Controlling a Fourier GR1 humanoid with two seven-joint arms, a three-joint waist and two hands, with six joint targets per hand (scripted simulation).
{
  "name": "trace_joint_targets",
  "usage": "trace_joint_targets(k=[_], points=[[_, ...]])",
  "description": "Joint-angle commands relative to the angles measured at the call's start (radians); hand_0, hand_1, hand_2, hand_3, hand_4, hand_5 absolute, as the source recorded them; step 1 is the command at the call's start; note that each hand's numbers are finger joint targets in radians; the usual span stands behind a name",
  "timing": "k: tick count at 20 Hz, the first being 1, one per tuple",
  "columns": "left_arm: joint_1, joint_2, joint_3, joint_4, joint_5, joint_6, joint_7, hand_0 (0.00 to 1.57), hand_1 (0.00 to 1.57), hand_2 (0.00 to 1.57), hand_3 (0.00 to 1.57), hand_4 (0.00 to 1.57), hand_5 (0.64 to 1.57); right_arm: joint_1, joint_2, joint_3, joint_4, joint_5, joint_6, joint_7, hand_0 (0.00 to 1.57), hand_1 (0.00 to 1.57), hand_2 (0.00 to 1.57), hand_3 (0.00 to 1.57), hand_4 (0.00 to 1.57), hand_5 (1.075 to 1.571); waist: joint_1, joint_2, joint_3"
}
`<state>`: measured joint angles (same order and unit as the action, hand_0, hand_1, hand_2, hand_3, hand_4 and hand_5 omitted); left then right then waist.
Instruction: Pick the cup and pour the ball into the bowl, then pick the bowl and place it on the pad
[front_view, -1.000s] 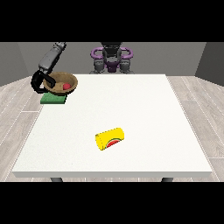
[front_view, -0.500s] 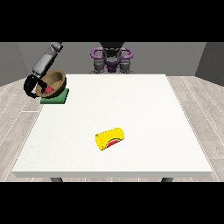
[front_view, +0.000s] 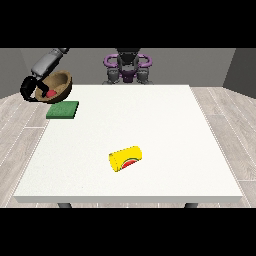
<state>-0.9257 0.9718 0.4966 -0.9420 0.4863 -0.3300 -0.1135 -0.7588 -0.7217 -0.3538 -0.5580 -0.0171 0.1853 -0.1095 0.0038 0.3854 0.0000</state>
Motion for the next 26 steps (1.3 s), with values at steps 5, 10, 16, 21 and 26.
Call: trace_joint_targets(k=[5, 10, 16, 21, 26], points=[[0.025, 0.004, -0.003, 0.016, -0.012, -0.002, -0.037, 0.0, 0.0, 0.0, 0.0, 0.0, 1.525, 0.018, 0.071, -0.001, 0.023, -0.01, -0.02, -0.023, 1.57, 1.57, 1.57, 1.3, 1.18, 1.569, -0.01, 0.0, 0.0005], [0.015, 0.013, 0.014, -0.026, 0.021, 0.016, -0.006, 0.0, 0.0, 0.0, 0.0, 0.0, 1.528, 0.014, 0.05, -0.043, 0.092, -0.041, 0.003, -0.042, 1.57, 1.57, 1.57, 1.26, 1.06, 1.569, 0.003, 0.028, 0.0014], [0.055, -0.003, 0.023, -0.108, 0.033, 0.047, -0.001, 0.0, 0.0, 0.0, 0.0, 0.0, 1.515, 0.022, -0.06, -0.126, 0.17, -0.074, -0.067, -0.026, 1.05, 1.05, 1.09, 1.03, 0.0, 1.545, 0.023, 0.068, 0.002], [0.049, 0.019, 0.026, -0.181, 0.082, 0.048, 0.083, 0.0, 0.0, 0.0, 0.0, 0.0, 1.517, -0.004, -0.061, -0.14, 0.209, -0.082, -0.084, -0.037, 0.69, 0.69, 0.57, 1.02, 0.0, 1.535, 0.058, 0.071, 0.0027], [0.068, 0.014, 0.024, -0.127, 0.072, 0.033, 0.048, 0.0, 0.0, 0.0, 0.0, 0.0, 1.515, -0.055, -0.128, -0.144, 0.185, -0.106, -0.001, 0.041, 0.32, 0.32, 0.4, 0.52, 0.0, 1.493, 0.022, 0.034, 0.0011]])
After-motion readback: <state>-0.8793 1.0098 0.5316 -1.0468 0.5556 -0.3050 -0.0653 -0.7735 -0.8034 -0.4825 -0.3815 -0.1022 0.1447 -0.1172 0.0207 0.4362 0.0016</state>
